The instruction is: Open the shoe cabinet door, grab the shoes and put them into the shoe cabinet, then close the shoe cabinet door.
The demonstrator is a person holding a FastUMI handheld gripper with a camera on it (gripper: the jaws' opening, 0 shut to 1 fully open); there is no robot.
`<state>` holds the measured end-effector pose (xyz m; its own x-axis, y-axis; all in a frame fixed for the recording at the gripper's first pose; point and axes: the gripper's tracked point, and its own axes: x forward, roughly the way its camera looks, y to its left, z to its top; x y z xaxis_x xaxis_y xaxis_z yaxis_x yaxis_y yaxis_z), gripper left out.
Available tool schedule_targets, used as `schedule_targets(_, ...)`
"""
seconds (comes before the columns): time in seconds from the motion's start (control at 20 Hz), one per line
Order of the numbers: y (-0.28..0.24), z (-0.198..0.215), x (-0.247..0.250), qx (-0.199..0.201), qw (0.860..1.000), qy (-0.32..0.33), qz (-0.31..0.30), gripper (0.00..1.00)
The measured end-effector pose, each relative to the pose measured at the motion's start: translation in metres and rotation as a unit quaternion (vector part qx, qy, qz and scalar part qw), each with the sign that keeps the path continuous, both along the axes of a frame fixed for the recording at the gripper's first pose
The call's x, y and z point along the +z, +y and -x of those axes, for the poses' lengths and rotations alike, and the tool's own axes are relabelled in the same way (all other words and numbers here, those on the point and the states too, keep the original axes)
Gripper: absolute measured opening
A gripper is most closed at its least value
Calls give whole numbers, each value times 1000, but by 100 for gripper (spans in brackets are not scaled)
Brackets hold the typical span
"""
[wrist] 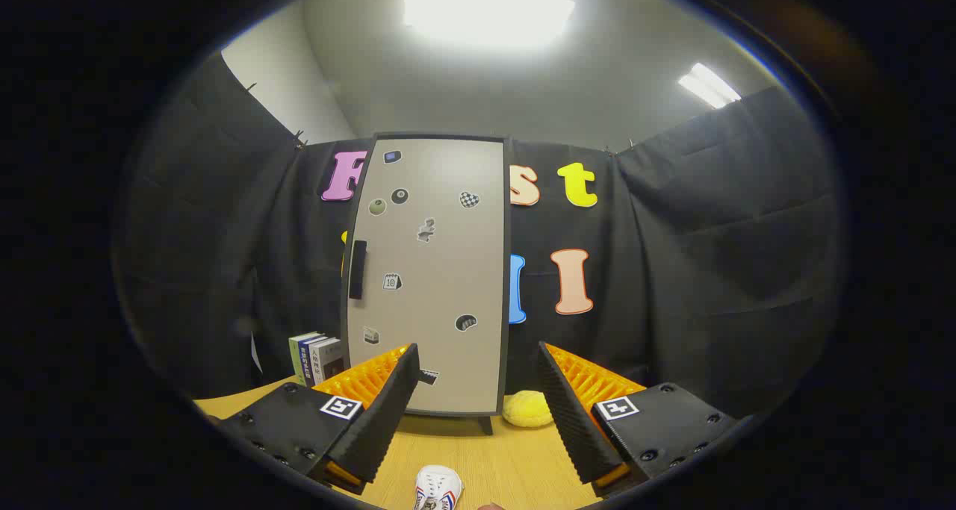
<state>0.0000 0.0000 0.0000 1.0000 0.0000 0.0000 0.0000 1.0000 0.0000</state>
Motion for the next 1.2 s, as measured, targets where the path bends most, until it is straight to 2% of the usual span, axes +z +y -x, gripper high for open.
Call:
schedule_targets(0.8,24,-6,6,19,1000,4,-6,98)
schedule_targets(0.95,33,-23,18,25,1000,-4,-9,98)
schedule_targets(1.2,65,-76,46,43,999,-23,-21,98)
